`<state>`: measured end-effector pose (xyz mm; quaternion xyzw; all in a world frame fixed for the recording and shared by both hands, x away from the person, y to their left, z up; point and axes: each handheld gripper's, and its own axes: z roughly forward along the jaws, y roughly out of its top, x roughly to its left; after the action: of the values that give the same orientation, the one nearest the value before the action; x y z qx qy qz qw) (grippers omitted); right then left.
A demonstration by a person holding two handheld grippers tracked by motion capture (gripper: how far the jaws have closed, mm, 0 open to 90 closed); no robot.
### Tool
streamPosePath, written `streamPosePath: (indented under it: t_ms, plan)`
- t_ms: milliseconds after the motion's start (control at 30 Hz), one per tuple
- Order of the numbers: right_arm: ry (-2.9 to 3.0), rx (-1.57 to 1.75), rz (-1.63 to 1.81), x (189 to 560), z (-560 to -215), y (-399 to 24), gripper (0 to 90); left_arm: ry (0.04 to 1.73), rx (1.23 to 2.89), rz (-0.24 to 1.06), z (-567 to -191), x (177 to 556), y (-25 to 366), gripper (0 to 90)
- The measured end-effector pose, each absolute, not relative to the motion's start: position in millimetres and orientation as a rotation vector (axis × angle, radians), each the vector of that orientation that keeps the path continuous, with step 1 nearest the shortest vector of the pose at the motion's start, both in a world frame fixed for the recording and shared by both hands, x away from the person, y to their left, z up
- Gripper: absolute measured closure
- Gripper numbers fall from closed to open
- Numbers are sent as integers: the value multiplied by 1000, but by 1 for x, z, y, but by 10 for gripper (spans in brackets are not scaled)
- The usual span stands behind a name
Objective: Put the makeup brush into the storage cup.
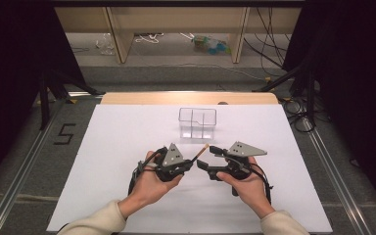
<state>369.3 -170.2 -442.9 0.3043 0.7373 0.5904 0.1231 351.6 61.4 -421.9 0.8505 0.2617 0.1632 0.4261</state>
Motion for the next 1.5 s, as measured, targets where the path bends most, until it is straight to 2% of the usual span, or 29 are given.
streamPosePath:
  t_ms: [533,700,1200,1400,1500]
  plan:
    - [2157,938,1780,371,-445,-161,416,641,2123,407,-421,351,59,834]
    - [2189,951,1779,372,-445,-160,482,646,2118,409,-421,350,59,834]
    - [2158,989,1903,373,-448,-156,756,648,2102,410,-422,350,58,833]
    - [2156,984,1925,372,-447,-154,832,640,2089,421,-423,350,57,833]
    - [2157,979,1927,371,-446,-153,837,647,2083,412,-422,350,57,833]
